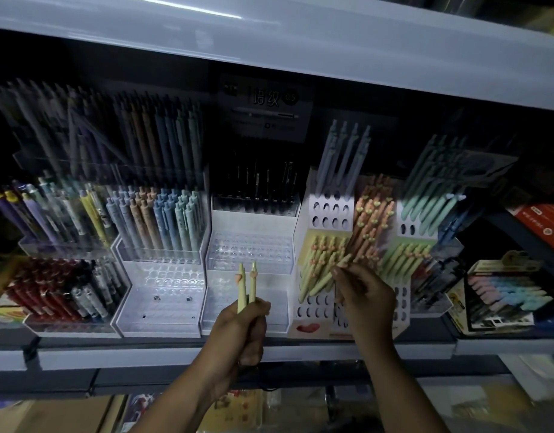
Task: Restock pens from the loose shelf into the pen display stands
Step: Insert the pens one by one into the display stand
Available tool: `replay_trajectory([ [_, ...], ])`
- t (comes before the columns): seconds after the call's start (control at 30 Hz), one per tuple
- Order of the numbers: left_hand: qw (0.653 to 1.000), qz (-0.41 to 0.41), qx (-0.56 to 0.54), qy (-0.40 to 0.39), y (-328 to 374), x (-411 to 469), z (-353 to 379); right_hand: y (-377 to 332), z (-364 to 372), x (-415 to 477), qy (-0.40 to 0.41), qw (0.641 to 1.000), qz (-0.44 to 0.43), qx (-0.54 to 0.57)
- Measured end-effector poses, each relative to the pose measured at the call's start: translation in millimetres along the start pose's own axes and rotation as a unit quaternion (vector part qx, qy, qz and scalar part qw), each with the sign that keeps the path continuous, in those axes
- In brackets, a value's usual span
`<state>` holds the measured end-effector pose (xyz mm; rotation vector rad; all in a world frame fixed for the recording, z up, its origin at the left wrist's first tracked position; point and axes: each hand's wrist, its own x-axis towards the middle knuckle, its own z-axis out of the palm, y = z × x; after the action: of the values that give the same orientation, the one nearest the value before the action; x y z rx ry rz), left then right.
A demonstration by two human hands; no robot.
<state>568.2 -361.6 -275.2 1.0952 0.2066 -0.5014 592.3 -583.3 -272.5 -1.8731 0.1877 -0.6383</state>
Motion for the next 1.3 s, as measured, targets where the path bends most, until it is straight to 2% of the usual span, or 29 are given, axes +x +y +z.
replay_trajectory([
  [0.2,0.998,-0.033,-0.056,-0.022,1.0,1.6,2.5,5.7,1.5,-3.3,0.0,0.996,-0.045,-0.082],
  [0.33,0.998,-0.02,-0.056,-0.036,-0.9,1.1,4.0,10.1,4.5,-5.7,-0.037,0.99,-0.07,-0.116],
  [0.47,0.996,0.006,-0.062,-0.066,-0.8,-2.5,6.1,11.6,11.0,-8.0,-0.071,0.982,-0.055,-0.167],
  [0.87,0.995,0.06,-0.006,-0.074,0.8,-10.4,17.3,12.4,16.4,-8.0,-0.075,0.971,-0.05,-0.22],
  [0.97,0.996,0.056,-0.013,-0.075,1.5,-10.8,20.1,7.8,13.6,-3.4,-0.116,0.968,-0.024,-0.222],
  [1.1,0.996,0.051,-0.026,-0.062,2.5,-9.5,22.6,-7.7,3.3,-3.6,-0.134,0.972,0.015,-0.192],
  [1.2,0.997,0.041,-0.019,-0.064,2.1,-8.1,23.0,-27.2,-0.8,-9.4,-0.174,0.98,0.031,-0.093],
  [1.3,0.997,0.031,-0.011,-0.074,-0.3,-7.8,24.1,-50.6,-1.2,-13.5,-0.244,0.968,0.053,0.002],
])
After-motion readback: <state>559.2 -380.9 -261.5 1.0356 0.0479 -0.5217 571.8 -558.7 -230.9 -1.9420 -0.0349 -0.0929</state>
